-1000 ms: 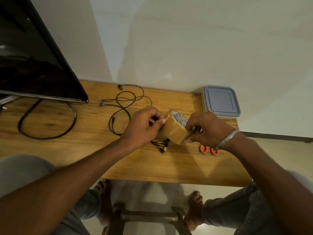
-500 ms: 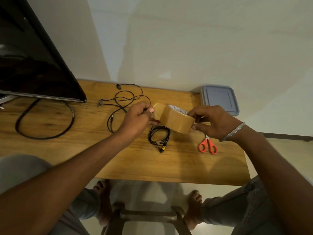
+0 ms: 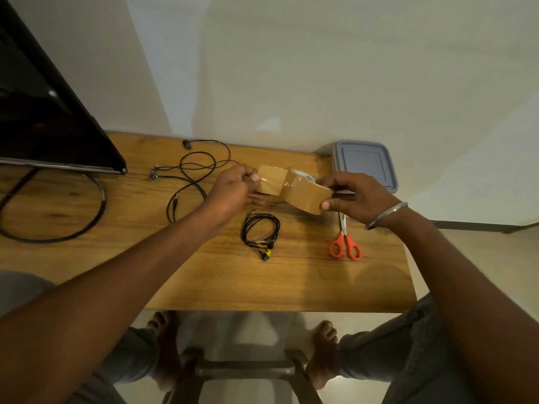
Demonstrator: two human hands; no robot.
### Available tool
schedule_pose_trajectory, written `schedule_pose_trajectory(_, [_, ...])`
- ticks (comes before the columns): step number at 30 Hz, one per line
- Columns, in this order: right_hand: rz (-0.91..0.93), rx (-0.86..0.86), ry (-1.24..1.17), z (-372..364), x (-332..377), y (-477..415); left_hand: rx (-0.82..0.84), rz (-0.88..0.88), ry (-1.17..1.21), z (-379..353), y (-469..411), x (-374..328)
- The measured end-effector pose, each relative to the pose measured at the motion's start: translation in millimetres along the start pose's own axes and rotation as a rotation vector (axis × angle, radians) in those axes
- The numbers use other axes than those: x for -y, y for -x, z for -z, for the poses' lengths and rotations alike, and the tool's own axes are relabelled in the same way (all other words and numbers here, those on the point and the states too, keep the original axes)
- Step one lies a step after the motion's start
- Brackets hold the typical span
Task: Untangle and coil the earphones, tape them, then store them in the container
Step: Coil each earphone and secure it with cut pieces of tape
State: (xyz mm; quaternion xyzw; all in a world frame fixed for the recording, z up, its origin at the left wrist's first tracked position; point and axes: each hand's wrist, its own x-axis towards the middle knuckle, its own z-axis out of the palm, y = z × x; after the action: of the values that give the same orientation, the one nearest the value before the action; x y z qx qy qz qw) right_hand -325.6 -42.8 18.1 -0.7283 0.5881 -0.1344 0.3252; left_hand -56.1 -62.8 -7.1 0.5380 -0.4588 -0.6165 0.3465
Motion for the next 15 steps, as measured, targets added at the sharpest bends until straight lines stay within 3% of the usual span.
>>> schedule_pose_trajectory(3, [0.024, 0.0, 0.014, 1.0, -0.2, 0.2, 0.001, -0.087, -0.037, -1.8, -0.3, -2.2])
schedule_pose_trajectory(8, [0.002, -0.053, 0.037, 0.5, 1.7, 1.0, 0.107, 0.116, 0.239, 2.8, -2.5, 1.7])
schedule_pose_trajectory(11, [-0.038, -0.132, 0.018, -7.2, 9.5, 1.2, 0.055, 0.15, 0.302, 1.0, -2.8, 0.2])
schedule_pose_trajectory(15, [-0.191, -0.301, 0.176, 2.9, 20.5, 9.1, -0.04, 0.17, 0.34, -0.8, -4.8, -2.5])
